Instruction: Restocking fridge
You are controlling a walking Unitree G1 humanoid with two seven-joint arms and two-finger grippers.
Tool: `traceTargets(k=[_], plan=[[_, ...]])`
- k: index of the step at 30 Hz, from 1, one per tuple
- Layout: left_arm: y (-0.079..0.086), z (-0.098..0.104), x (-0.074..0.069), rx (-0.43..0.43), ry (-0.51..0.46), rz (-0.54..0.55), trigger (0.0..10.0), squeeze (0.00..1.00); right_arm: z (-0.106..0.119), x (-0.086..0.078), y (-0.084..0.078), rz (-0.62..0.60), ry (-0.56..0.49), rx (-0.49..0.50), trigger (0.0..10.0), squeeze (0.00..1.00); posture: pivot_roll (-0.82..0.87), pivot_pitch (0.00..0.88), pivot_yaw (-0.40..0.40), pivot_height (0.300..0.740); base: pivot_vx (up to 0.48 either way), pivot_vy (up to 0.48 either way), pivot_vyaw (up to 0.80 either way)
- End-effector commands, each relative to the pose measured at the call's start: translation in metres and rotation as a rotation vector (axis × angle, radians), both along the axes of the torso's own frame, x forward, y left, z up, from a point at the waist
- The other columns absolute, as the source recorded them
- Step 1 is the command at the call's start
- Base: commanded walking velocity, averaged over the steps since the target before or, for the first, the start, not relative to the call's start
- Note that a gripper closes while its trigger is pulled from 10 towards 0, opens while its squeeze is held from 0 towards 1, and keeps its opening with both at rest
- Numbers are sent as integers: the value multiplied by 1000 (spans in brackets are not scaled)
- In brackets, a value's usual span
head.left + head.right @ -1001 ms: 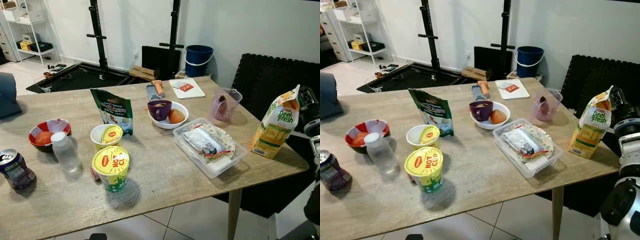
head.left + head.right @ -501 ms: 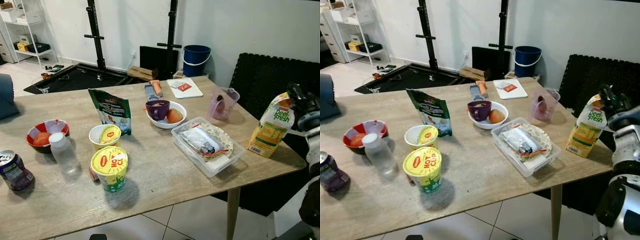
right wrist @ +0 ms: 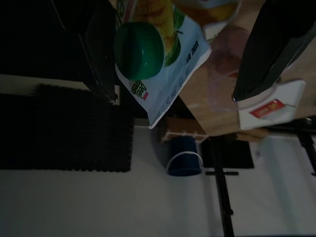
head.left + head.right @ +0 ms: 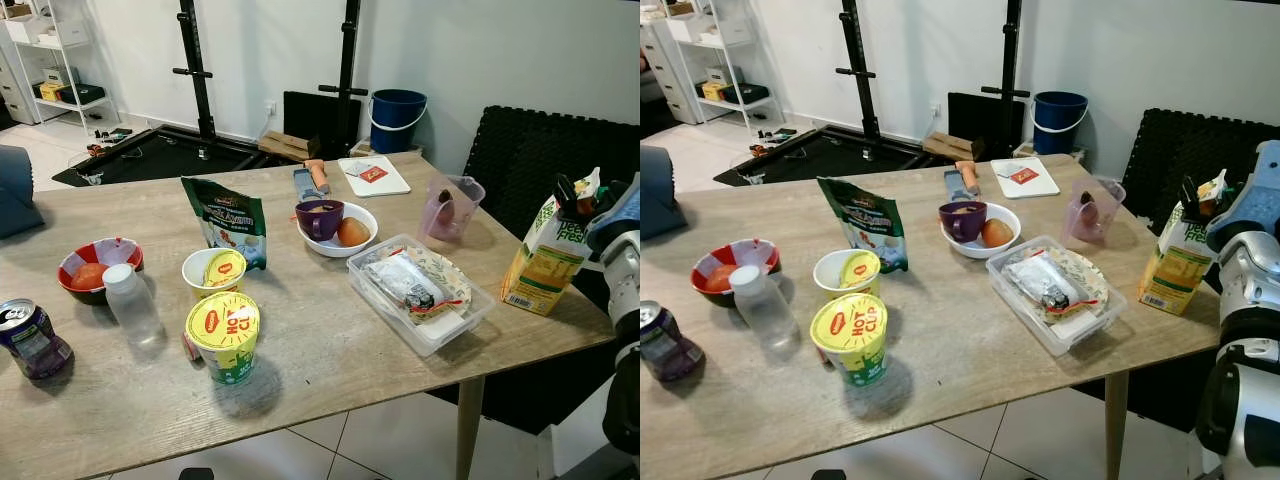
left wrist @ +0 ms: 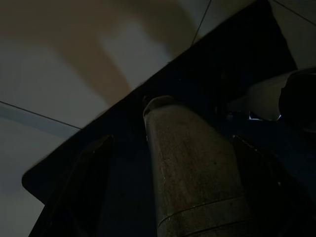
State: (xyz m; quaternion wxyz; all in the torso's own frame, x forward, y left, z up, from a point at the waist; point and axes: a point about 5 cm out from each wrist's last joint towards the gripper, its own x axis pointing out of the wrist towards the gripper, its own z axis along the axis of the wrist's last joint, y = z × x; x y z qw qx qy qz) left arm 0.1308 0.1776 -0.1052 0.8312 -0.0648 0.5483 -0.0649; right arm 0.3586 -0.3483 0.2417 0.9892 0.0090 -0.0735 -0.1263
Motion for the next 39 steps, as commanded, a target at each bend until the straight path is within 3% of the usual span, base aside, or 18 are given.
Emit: traceTargets(k=[1, 12, 24, 25, 26, 27, 28, 39], plan=[[0, -1, -2, 0, 5, -5, 10000, 0, 8, 1, 1, -5, -8, -22, 10000, 792, -23, 0, -14, 740, 0, 0, 0], [1, 0, -1, 0, 3, -3, 10000, 0, -3, 4, 2, -54, 102, -25, 10000, 741, -22, 0, -13, 740, 0, 0, 0], [-1, -1, -2, -5, 3, -2, 10000, 0, -1, 4, 0, -82, 89, -1, 10000, 694, -21, 0, -15, 740, 0, 0, 0], [-1, -1, -2, -6, 3, -1, 10000, 0, 0, 3, -1, -88, 85, 0, 8627, 694, -21, 0, -15, 740, 0, 0, 0], [-1, -1, -2, -6, 3, -2, 10000, 0, 1, 3, -1, -91, 82, 0, 2902, 694, -21, 0, -15, 740, 0, 0, 0], [-2, -1, -2, -6, 3, -3, 10000, 0, 1, 3, -2, -93, 81, 0, 2902, 694, -21, 0, -15, 740, 0, 0, 0], [-2, -1, -2, -6, 3, -3, 10000, 0, 1, 3, -2, -95, 80, 1, 0, 694, -21, 0, -15, 740, 0, 0, 0], [-2, -1, -1, -6, 2, -3, 10000, 0, 1, 2, -3, -94, 84, 5, 0, 690, -24, 0, -15, 740, 0, 0, 0]])
